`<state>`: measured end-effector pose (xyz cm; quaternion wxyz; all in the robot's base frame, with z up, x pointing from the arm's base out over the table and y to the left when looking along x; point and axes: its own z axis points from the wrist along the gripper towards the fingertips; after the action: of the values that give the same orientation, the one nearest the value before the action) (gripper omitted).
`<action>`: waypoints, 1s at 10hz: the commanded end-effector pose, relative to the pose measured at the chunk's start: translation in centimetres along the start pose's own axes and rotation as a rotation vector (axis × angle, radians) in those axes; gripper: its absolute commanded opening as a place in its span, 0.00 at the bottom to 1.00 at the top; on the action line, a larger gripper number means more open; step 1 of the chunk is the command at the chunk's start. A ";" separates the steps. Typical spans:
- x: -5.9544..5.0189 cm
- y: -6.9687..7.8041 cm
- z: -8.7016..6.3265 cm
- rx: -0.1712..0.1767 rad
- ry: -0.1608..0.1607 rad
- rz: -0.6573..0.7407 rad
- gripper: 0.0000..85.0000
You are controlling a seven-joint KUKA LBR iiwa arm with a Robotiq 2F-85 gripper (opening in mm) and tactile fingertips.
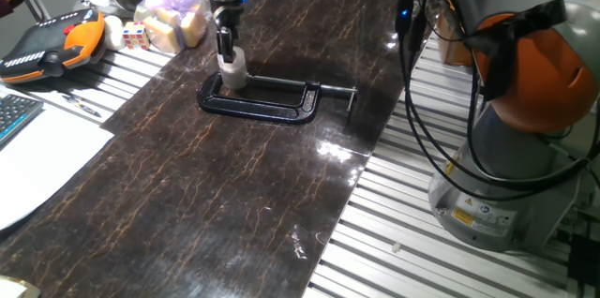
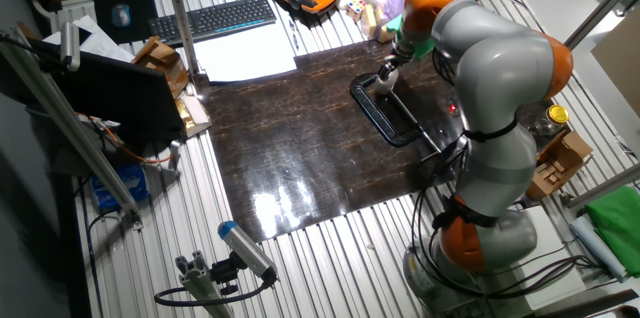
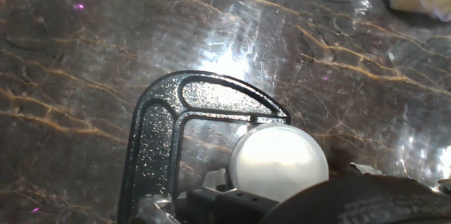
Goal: Screw the lid onto the jar
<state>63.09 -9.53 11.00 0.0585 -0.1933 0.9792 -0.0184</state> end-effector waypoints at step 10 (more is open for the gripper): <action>0.0 0.1 2.0 -0.047 0.008 0.014 1.00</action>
<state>63.30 -9.47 8.99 0.0502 -0.1880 0.9809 0.0046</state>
